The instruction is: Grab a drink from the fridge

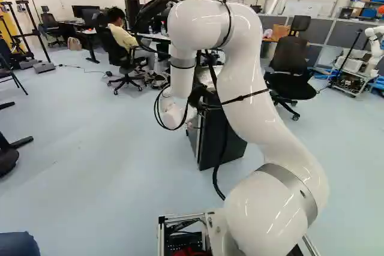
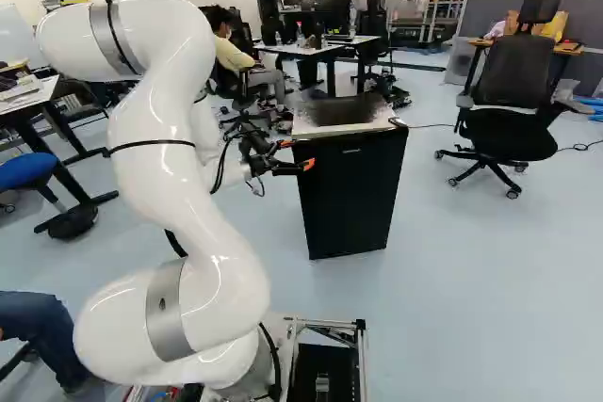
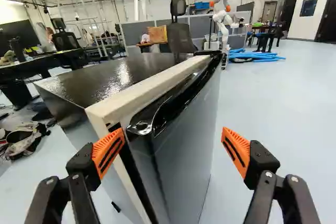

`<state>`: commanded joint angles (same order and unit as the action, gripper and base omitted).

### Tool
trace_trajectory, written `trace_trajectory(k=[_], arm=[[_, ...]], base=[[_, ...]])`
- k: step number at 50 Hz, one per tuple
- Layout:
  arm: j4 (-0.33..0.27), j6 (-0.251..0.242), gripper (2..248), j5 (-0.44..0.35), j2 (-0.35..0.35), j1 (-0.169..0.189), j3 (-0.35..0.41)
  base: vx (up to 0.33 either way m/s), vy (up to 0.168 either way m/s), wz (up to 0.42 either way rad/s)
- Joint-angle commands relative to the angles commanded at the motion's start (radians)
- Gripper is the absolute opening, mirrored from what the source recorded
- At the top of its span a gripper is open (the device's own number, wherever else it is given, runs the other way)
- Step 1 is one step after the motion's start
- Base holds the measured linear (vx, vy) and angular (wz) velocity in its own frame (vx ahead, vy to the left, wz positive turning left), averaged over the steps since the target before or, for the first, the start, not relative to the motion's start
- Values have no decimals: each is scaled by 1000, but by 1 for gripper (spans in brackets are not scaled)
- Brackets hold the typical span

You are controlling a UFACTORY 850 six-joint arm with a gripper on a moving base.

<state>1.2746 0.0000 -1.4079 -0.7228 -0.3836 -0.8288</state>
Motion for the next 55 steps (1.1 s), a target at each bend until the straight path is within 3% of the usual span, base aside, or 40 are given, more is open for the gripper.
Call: trace_trajectory(k=[20,55], arm=[[43,0,247,0,1,27,3],[120,0,247,0,98,1,203]], base=[[0,0,0],[0,0,0]])
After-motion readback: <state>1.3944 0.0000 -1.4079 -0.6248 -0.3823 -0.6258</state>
